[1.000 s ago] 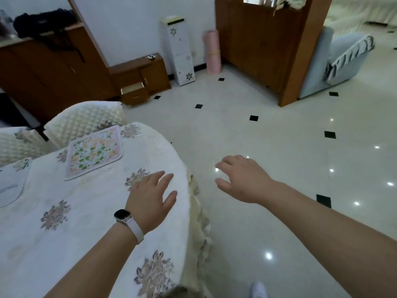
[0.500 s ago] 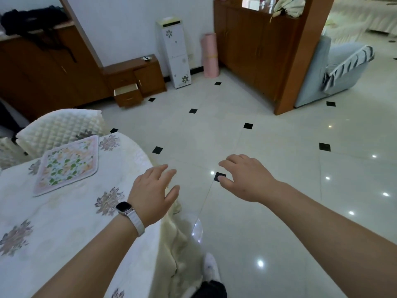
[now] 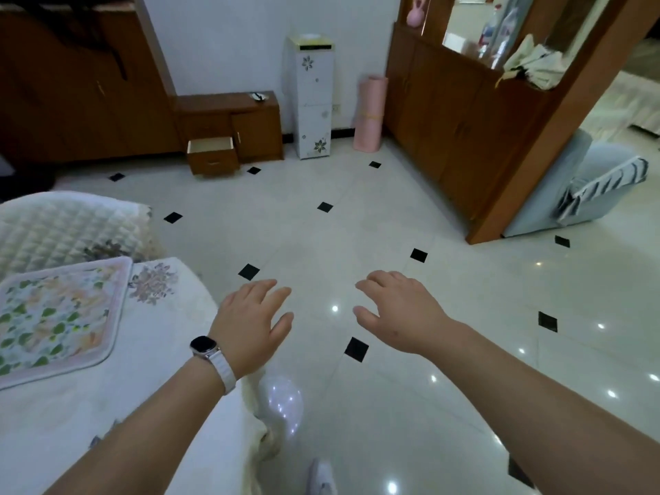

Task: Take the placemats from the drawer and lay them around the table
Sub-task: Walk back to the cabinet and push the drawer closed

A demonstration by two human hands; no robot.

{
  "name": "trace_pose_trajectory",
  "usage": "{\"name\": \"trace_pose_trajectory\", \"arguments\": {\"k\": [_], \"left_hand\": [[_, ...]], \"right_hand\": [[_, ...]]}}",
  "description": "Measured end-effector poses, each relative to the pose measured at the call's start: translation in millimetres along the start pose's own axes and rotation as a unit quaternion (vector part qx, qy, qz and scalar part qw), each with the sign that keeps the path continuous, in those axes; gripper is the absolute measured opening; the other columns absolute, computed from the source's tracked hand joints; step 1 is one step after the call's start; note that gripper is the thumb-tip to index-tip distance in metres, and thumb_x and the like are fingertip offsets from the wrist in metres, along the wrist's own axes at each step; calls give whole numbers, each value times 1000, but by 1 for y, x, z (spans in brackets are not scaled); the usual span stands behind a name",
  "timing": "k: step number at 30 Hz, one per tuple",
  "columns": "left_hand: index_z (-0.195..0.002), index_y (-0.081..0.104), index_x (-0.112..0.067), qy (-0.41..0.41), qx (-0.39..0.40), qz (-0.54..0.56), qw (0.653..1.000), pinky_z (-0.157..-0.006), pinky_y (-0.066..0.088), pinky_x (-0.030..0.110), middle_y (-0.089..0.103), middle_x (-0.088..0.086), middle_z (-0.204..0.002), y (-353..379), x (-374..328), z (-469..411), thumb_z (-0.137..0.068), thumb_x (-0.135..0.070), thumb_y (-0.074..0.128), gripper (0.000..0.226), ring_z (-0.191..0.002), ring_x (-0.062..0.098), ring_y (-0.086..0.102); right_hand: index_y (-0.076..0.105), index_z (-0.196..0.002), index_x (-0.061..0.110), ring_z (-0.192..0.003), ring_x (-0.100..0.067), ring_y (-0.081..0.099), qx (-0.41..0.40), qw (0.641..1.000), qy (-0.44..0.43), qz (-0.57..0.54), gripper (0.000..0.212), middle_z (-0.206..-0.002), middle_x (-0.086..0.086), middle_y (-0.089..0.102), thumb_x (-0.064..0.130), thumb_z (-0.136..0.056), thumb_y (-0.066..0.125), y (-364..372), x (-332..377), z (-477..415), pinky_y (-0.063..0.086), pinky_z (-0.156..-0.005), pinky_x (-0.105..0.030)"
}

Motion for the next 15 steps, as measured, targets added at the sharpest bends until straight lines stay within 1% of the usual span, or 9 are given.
{"name": "trace_pose_trajectory", "arguments": {"k": [3,8,11,15], "left_hand": [[-127,62,-19,-2,-8,-4,1000,-95,44,46,59,8,-133,-14,22,-48,-85,-52,32,61,-121,30,53],[-121,65,-16,-5,-51,3,999,-91,46,47,62,10,-126,-30,45,-104,-85,-49,39,55,-115,32,57],[-121,65,-15,-20,-45,5,999,-89,48,49,63,12,-124,-27,61,-136,-85,-47,39,55,-114,33,58],[-124,64,-17,-38,-32,-7,999,-90,46,46,62,9,-126,-16,81,-182,-85,-49,38,57,-116,31,56]], "right_hand": [[45,-142,26,-130,-20,40,-24,1000,1,9,52,-143,4,46,51,-97,39,-22,-14,-45,32,-107,-37],[48,-139,26,-129,-19,42,-39,999,-19,13,52,-142,4,48,52,-96,39,-40,-29,-106,33,-106,-36],[49,-139,26,-128,-19,42,-51,998,-20,9,51,-140,5,49,52,-97,38,-44,-41,-147,31,-104,-36],[51,-137,25,-126,-21,44,-57,998,-21,-16,50,-138,4,50,51,-97,40,-41,-62,-208,33,-102,-38]]}}
Point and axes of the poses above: each hand's wrist, its own z-axis away from the middle knuckle, its own y-axis out of the palm, x = y × z, the point moved 8 cm from there along -z, towards the middle knuckle
